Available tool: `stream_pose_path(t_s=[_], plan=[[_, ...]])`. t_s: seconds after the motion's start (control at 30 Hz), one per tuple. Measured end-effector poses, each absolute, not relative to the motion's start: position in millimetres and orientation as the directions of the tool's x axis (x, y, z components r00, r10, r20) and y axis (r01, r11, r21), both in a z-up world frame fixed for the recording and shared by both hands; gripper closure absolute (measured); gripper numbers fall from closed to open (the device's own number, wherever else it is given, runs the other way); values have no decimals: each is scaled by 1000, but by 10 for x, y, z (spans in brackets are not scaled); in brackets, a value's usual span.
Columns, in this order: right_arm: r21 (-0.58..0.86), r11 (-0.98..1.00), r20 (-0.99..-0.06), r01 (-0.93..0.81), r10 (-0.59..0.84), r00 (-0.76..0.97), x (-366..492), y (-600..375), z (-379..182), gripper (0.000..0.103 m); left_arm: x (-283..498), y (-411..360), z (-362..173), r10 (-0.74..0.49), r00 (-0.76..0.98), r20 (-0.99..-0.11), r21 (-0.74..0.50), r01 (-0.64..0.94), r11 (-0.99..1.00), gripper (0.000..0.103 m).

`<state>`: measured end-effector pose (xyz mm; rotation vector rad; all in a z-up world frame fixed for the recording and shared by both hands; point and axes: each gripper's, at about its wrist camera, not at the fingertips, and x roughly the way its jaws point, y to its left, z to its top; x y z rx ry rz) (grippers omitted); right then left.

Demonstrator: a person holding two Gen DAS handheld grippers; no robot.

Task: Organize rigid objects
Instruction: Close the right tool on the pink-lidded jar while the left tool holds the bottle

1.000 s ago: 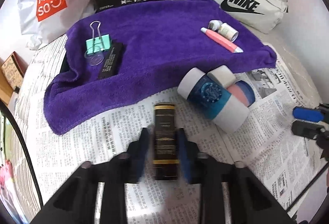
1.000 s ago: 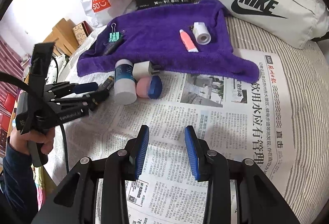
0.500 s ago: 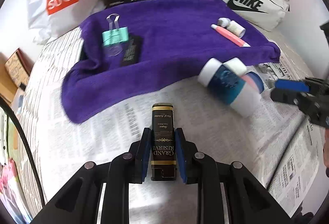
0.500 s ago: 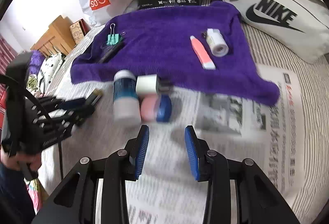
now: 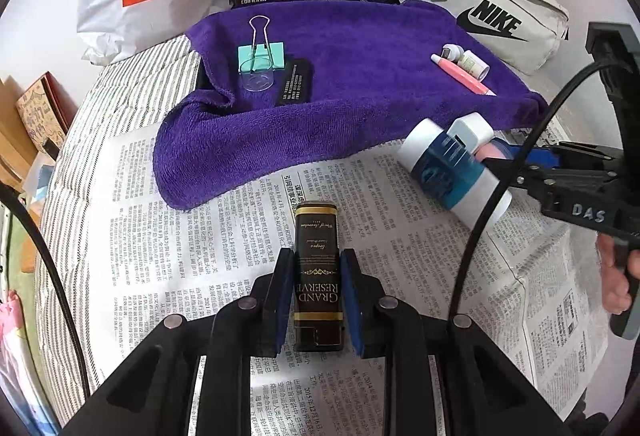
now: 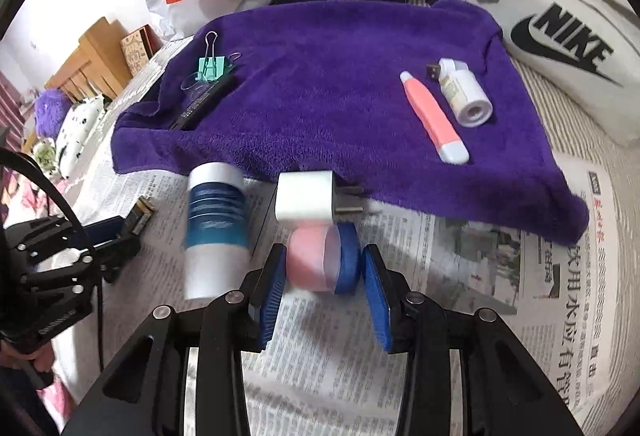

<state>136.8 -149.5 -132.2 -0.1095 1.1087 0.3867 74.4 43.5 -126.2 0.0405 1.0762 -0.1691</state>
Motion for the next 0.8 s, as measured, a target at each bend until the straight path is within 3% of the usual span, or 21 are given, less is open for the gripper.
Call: stream_pose_path(t_s=[0.8], plan=[[38, 920, -883, -390, 214, 418, 1111, -1645, -1342, 65, 696, 373, -1253, -113, 454, -884, -41, 165, 985, 80]])
